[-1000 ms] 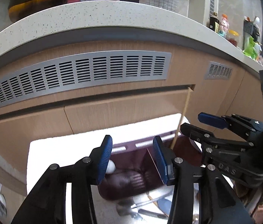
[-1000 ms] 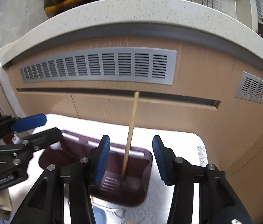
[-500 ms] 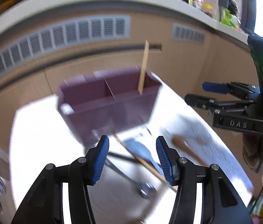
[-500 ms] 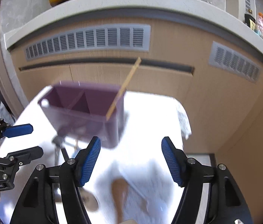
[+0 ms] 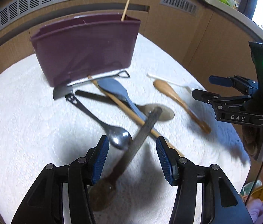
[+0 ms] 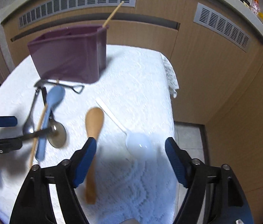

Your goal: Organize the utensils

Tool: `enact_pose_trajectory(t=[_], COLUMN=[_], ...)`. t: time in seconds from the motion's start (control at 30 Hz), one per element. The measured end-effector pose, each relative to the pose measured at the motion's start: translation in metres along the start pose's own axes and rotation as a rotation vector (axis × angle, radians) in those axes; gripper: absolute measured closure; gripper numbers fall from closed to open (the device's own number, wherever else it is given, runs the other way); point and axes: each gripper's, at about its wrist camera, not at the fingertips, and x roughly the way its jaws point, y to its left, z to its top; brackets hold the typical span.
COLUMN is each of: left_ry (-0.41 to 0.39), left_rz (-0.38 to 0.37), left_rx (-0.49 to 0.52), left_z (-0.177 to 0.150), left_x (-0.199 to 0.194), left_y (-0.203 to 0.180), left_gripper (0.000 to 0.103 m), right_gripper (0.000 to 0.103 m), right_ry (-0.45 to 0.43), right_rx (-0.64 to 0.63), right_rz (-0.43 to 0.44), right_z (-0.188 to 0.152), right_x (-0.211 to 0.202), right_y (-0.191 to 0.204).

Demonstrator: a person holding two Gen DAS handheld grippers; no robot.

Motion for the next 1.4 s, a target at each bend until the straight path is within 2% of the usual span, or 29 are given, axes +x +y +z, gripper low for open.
enact_pose_trajectory(t=[0.1, 0.17, 0.23, 0.33, 0.4, 0.47, 0.53, 0.67, 0.77, 0.87, 1.0, 1.13, 1.27, 1.4], left_ry=[0.007, 0.008, 0.010, 0.008, 0.000, -0.012, -0.025, -0.044, -0.047, -0.058, -0.072, -0.077, -0.071, -0.055], left_rz=[0.011, 0.024, 0.038, 0.061, 0.084, 0.109, 0.123, 0.150, 0.163, 0.158, 0.145, 0.130, 0.106, 0.082], left_rx=[-0.004, -0.016, -0.033, -0.056, -0.065, -0.081, -0.098, -0.137, -0.158, -0.180, -0.190, -0.198, -0.198, -0.175], left_z=[-0.006, -0.009, -0.010, -0.012, -0.013, -0.013, -0.014, -0.016, -0.020, -0.023, -0.025, -0.026, -0.027, -0.026], left_x=[-0.001, -0.003, -0.005, -0.009, -0.014, -0.019, -0.024, -0.033, -0.036, -0.039, -0.042, -0.042, -0.040, -0.034], left_y=[0.001, 0.005, 0.010, 0.018, 0.023, 0.031, 0.038, 0.053, 0.064, 0.071, 0.075, 0.078, 0.075, 0.066], left_gripper=[0.047, 0.046, 0.046, 0.046, 0.045, 0.042, 0.042, 0.042, 0.041, 0.041, 0.041, 0.038, 0.038, 0.038], right_gripper=[0.022, 0.011, 0.005, 0.005, 0.013, 0.066, 0.079, 0.085, 0.086, 0.086, 0.086, 0.083, 0.090, 0.092], right_ry=[0.015, 0.022, 0.029, -0.005, -0.035, -0.024, 0.014, 0.007, 0.040, 0.070, 0.082, 0.102, 0.121, 0.112], right_rx=[-0.012, -0.027, -0.052, -0.073, -0.061, -0.058, -0.070, -0.120, -0.135, -0.148, -0.143, -0.135, -0.129, -0.095], right_rz=[-0.008, -0.009, -0.018, -0.002, 0.013, 0.070, 0.171, 0.234, 0.292, 0.255, 0.172, 0.178, 0.196, 0.186], right_z=[-0.003, -0.003, -0.001, 0.004, 0.012, 0.024, 0.036, 0.051, 0.054, 0.056, 0.060, 0.061, 0.057, 0.046], right_x=[0.004, 0.007, 0.009, 0.006, 0.003, 0.004, 0.009, 0.012, 0.019, 0.033, 0.047, 0.052, 0.046, 0.029], right_y=[0.003, 0.008, 0.017, 0.033, 0.039, 0.050, 0.066, 0.103, 0.125, 0.139, 0.140, 0.139, 0.133, 0.111])
